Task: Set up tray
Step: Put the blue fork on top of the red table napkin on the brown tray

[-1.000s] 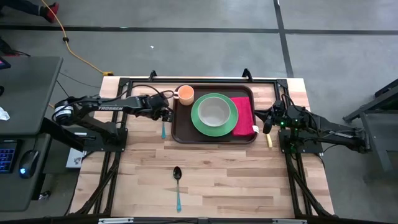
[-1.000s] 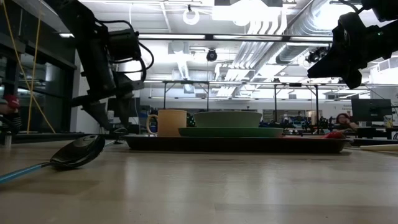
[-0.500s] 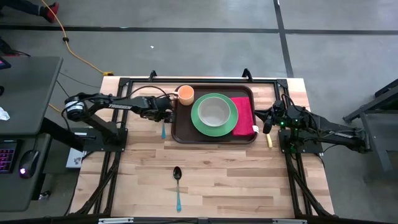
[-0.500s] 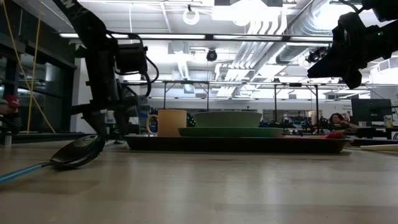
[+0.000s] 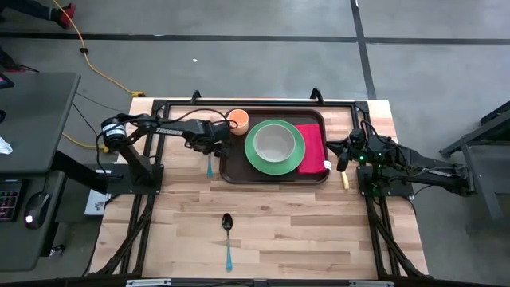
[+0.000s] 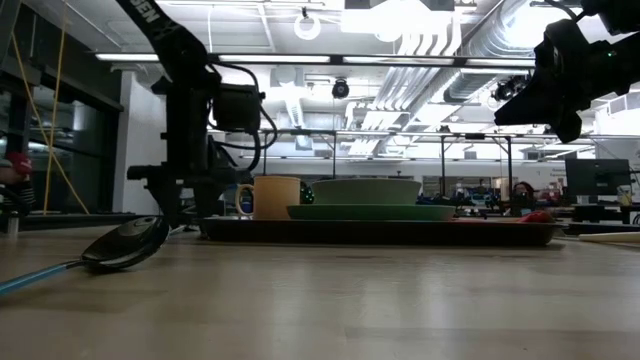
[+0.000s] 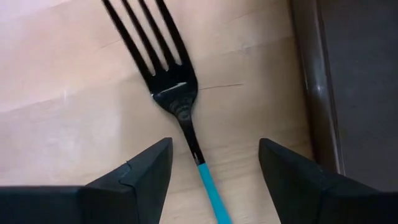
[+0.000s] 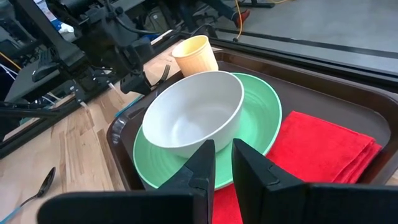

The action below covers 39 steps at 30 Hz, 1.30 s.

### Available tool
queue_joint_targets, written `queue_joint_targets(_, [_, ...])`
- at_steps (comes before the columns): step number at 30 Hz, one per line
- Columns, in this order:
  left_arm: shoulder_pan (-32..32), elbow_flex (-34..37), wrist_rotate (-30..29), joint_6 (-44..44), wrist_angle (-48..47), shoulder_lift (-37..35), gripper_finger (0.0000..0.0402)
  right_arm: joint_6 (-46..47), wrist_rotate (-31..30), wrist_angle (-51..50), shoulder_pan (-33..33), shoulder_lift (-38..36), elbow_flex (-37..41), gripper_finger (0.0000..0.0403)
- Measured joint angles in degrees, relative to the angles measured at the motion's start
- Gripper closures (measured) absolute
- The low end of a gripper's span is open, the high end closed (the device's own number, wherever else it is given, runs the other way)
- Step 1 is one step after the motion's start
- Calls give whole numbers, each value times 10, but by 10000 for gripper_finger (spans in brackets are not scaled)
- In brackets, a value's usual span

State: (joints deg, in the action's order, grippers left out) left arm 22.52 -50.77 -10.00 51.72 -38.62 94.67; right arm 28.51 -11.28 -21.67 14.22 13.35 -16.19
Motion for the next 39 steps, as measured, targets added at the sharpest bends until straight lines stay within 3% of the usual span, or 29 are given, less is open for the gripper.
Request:
queue_joint_targets(7, [0,-2,-2,57,-47,0,133,0,1,-4,0,0,0,371])
queue_joint_targets(23, [0,30,28,128,-9,-1,139,2,3,-9,0,0,0,371])
queue_joint_targets(27, [0,31,28,130,-3,-1,173,2,3,-9,0,0,0,371])
queue_joint_targets(39, [0,31,21,115,1,0,325,2,3,-10,0,0,0,371])
